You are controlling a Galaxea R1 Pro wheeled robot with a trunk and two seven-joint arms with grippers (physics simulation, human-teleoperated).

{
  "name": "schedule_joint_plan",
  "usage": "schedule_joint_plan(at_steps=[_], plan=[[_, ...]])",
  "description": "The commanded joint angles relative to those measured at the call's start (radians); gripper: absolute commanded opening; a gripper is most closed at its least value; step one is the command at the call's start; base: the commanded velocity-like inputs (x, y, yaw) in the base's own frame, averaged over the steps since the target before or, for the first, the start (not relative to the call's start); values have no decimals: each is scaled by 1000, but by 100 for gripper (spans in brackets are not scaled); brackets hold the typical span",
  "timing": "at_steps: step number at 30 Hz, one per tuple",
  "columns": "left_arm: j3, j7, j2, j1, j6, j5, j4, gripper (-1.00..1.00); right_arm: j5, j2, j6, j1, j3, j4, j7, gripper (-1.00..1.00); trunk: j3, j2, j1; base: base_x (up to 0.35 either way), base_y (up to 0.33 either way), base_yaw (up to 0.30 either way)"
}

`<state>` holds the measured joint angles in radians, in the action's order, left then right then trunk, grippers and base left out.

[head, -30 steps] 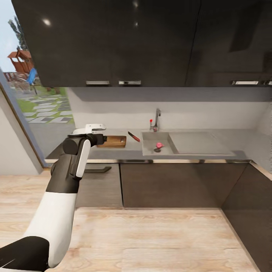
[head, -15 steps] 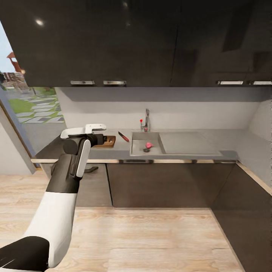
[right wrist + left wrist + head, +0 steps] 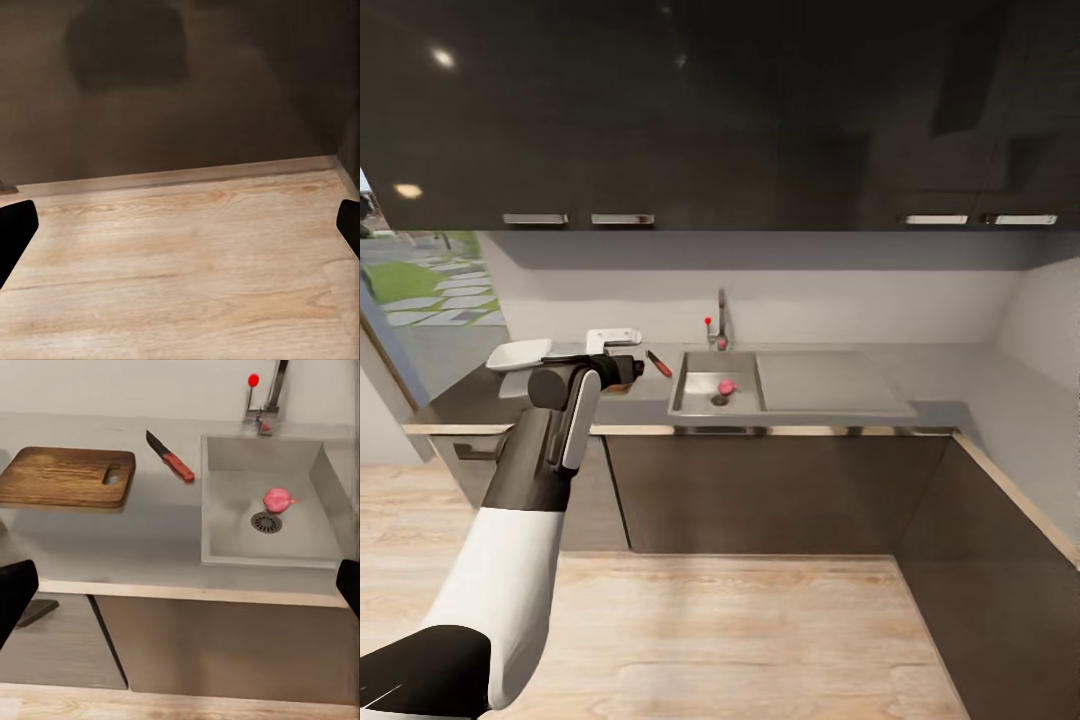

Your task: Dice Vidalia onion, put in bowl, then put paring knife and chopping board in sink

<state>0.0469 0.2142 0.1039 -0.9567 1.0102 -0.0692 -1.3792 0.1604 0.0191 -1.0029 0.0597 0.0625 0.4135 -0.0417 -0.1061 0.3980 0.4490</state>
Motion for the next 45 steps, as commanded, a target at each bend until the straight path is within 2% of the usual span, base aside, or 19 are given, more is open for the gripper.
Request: schedule_joint_plan(at_steps=[1, 21, 38, 45], plan=[[1, 8, 0, -1, 4, -7, 1, 100, 10, -1, -1, 0, 5, 1, -4, 100, -2, 2, 1, 174, -298, 0], [1, 8, -2, -1, 4, -7, 6, 100, 10, 1, -2, 0, 6, -7, -4, 100, -2, 2, 1, 231, -251, 0], [1, 8, -3, -1, 4, -7, 19, 100, 7, 2, -3, 0, 8, -12, -7, 100, -2, 2, 1, 289, -154, 0], [1, 8, -4, -1, 2, -7, 33, 100, 9, -1, 2, 0, 7, -33, -4, 100, -11, 2, 1, 267, -96, 0]])
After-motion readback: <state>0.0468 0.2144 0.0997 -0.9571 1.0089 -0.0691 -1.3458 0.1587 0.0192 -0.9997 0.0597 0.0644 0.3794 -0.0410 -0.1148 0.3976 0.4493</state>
